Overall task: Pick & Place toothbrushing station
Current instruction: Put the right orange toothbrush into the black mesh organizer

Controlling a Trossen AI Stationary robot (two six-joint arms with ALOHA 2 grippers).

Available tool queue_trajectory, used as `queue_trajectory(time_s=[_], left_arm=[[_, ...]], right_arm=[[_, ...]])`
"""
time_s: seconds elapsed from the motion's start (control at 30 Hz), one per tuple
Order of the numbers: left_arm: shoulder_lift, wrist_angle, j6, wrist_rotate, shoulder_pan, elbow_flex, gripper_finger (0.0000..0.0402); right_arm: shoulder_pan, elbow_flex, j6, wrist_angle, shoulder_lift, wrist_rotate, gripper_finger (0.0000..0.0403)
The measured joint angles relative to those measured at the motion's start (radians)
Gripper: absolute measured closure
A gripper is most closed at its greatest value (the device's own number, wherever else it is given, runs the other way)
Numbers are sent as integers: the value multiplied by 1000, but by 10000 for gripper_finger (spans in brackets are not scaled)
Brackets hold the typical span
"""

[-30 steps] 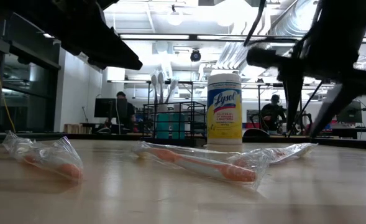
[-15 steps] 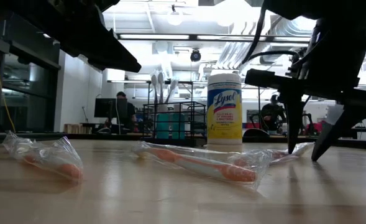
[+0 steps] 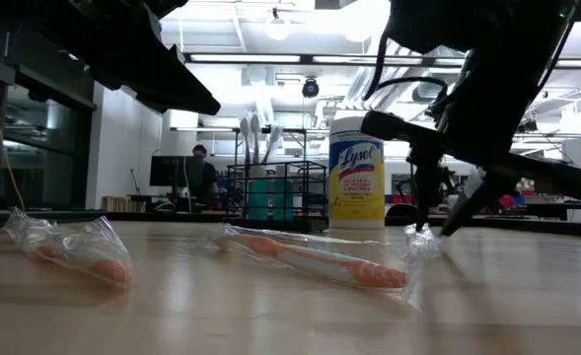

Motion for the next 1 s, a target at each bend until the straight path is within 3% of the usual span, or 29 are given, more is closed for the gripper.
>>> queue_trajectory(time_s=[0.2, 1.0], left_arm=[[0, 0, 0, 0, 0, 0, 286], [0, -30, 0, 2, 0, 0, 286]], right_arm=[[-17, 0, -62, 41, 0, -4, 332], [-133, 1, -265, 118, -2, -63, 334]])
